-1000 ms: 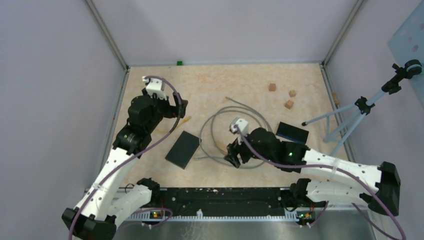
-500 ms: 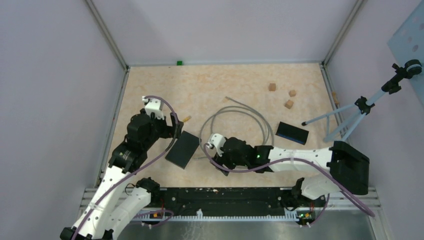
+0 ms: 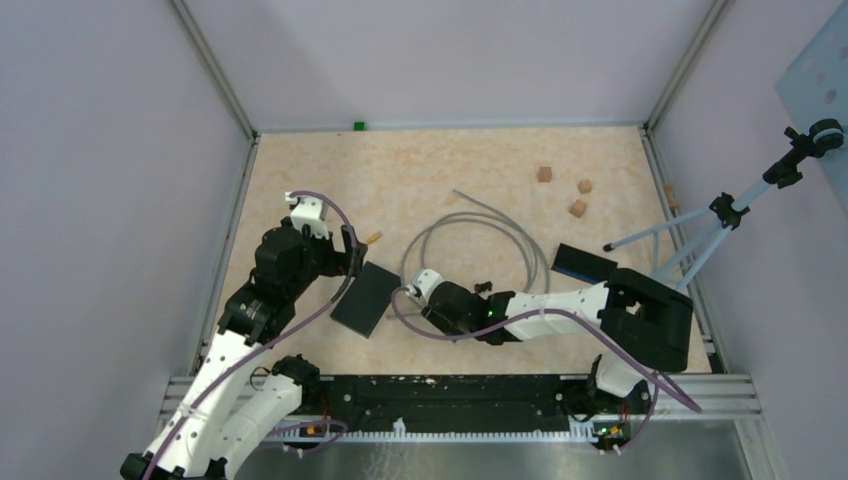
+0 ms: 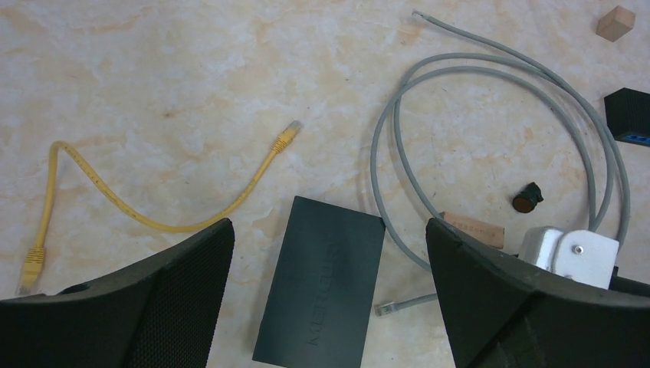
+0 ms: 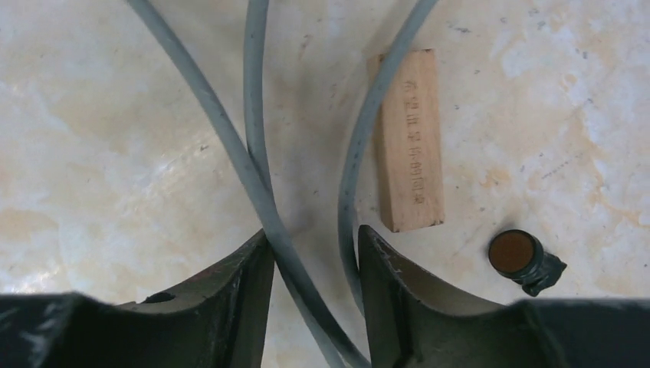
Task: Insert the plug into the switch port
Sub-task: Pick up the connector from the center of the board.
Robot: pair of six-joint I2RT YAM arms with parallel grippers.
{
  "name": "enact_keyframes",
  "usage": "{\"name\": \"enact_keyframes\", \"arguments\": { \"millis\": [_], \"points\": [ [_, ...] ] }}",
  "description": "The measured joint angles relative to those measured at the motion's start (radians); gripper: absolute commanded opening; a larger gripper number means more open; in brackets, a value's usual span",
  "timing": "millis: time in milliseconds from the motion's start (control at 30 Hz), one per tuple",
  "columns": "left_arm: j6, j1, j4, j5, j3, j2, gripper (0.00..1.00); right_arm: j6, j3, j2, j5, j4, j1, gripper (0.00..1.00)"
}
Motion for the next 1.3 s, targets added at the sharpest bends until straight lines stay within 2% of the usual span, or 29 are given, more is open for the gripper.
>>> {"name": "enact_keyframes", "arguments": {
  "millis": [133,333,400,567,933,1100,1300],
  "points": [
    [0.000,0.000,0.000,0.000,0.000,0.000,0.99,0.023,0.011,0.015,0.025,-0.007,-0.038,0.22],
    [0.000,0.000,0.000,0.000,0.000,0.000,0.99,0.001,0.011,0.010,-0.024,-0.011,-0.216,0.13],
    [0.000,0.000,0.000,0.000,0.000,0.000,0.99,-0.030,0.011,0.005,-0.037,-0.021,-0.239,0.11],
    [0.000,0.000,0.000,0.000,0.000,-0.001,0.99,-0.108,0.010,-0.034,-0.119,-0.072,-0.220,0.09],
    [0.000,0.000,0.000,-0.002,0.000,-0.001,0.99,-0.153,-0.079,-0.301,-0.241,-0.076,-0.129,0.09],
    [0.000,0.000,0.000,-0.003,0.000,-0.001,0.99,-0.158,-0.088,-0.266,-0.304,-0.065,-0.098,0.09],
    [0.000,0.000,-0.001,-0.003,-0.001,-0.008,0.99,-0.182,-0.058,-0.109,-0.327,-0.055,-0.060,0.09]
  ]
}}
